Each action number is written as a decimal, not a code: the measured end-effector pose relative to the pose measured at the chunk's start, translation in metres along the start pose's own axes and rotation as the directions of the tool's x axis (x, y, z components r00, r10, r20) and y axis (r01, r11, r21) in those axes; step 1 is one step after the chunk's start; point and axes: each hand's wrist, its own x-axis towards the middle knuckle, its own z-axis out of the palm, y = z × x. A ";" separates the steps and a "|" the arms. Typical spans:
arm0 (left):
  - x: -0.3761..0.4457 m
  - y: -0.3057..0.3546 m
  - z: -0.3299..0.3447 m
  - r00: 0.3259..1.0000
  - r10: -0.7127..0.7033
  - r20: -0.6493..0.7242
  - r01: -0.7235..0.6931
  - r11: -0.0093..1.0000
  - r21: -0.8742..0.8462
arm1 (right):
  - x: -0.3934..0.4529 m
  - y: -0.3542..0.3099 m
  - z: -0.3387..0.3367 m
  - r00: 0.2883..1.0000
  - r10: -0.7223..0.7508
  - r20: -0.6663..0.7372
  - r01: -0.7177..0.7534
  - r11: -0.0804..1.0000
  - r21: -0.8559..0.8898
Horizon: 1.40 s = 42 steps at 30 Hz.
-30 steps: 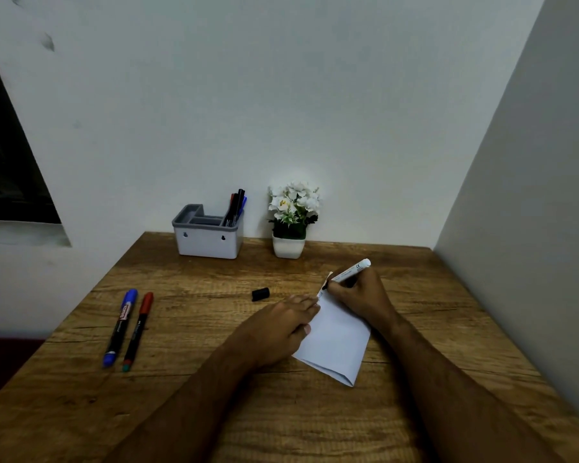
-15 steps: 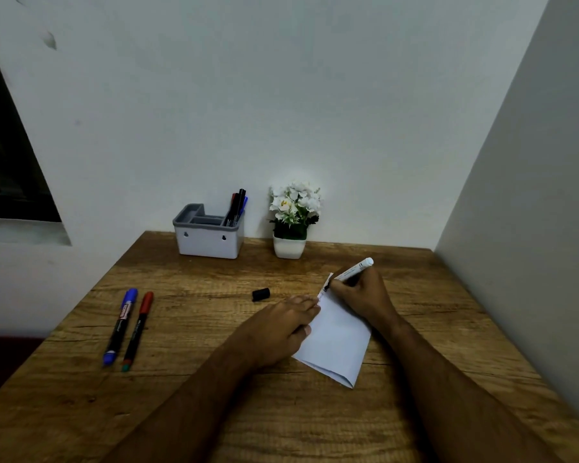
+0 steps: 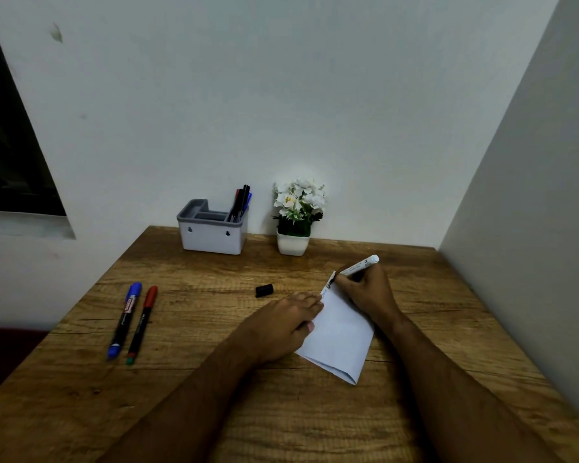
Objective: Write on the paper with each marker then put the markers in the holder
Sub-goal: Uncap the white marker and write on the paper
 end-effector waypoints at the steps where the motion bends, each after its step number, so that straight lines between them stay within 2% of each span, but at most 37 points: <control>1: 0.000 -0.001 0.001 1.000 0.001 0.000 -0.001 1.000 -0.002 | 0.000 0.000 0.000 1.000 0.001 -0.004 -0.001 1.000 0.001; 10: 0.001 -0.001 0.001 1.000 0.015 -0.008 -0.015 1.000 0.010 | -0.002 -0.005 -0.001 0.999 0.025 -0.048 -0.022 0.998 0.059; 30: 0.001 -0.002 0.003 1.000 0.014 -0.018 -0.013 1.000 0.008 | -0.003 -0.005 -0.001 1.000 0.020 -0.022 -0.019 0.999 0.035; 33: 0.002 -0.002 0.003 1.000 0.011 -0.014 -0.011 1.000 0.004 | -0.004 -0.007 -0.002 1.000 0.027 -0.012 -0.026 0.997 0.075; 36: 0.001 -0.002 0.003 1.000 0.006 -0.008 -0.006 1.000 0.002 | -0.004 -0.008 -0.004 0.998 0.051 -0.039 -0.046 0.992 0.116; 42: 0.000 -0.001 0.001 1.000 -0.004 -0.025 0.004 1.000 -0.019 | -0.007 -0.009 -0.002 0.994 0.036 -0.099 -0.026 0.995 0.092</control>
